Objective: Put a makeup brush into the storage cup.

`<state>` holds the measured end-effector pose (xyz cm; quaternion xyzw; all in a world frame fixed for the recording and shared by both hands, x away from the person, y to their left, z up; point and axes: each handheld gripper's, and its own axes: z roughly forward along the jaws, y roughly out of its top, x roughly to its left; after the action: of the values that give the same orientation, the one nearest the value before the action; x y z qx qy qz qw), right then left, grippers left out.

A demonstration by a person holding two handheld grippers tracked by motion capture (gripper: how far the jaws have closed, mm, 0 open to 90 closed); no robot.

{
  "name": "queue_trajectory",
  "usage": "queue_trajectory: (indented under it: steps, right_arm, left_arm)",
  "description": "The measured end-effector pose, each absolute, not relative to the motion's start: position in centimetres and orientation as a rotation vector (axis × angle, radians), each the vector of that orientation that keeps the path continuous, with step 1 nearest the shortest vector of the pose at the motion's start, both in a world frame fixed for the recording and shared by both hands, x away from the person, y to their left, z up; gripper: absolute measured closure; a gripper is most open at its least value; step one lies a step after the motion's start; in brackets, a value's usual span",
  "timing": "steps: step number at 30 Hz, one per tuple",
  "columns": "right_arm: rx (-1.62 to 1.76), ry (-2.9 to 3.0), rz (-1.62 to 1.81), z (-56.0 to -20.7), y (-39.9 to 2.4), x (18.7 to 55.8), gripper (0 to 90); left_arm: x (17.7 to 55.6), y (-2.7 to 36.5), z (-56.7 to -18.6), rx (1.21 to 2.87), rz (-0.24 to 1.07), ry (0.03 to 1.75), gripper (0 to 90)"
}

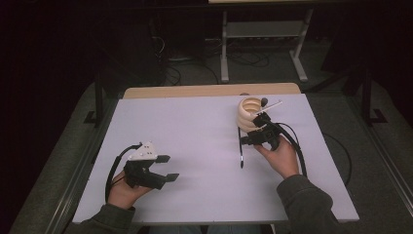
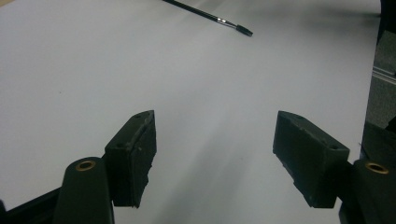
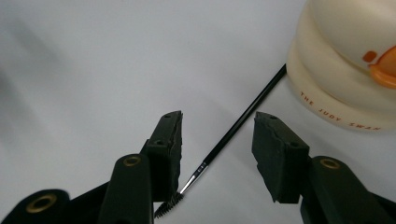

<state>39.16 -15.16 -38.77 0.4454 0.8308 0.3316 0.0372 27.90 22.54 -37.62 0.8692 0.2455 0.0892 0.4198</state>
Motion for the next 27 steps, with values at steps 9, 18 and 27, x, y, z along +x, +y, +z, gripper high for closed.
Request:
queue_trajectory:
  steps: [9,18,27]
  right_arm:
    - [1.423,2.572,0.974,-40.0,-14.4,39.7,56.0]
    - [1.475,2.585,0.898,-41.6,-13.6,40.1,64.6]
    - [1.487,2.590,0.836,-42.4,-12.8,40.2,70.2]
  left_arm:
    - [28.0,22.6,-37.6,2.180,0.223,0.613,30.0]
    - [27.9,22.6,-37.6,2.177,0.213,0.627,30.0]
    - [27.9,22.6,-37.6,2.187,0.215,0.615,29.9]
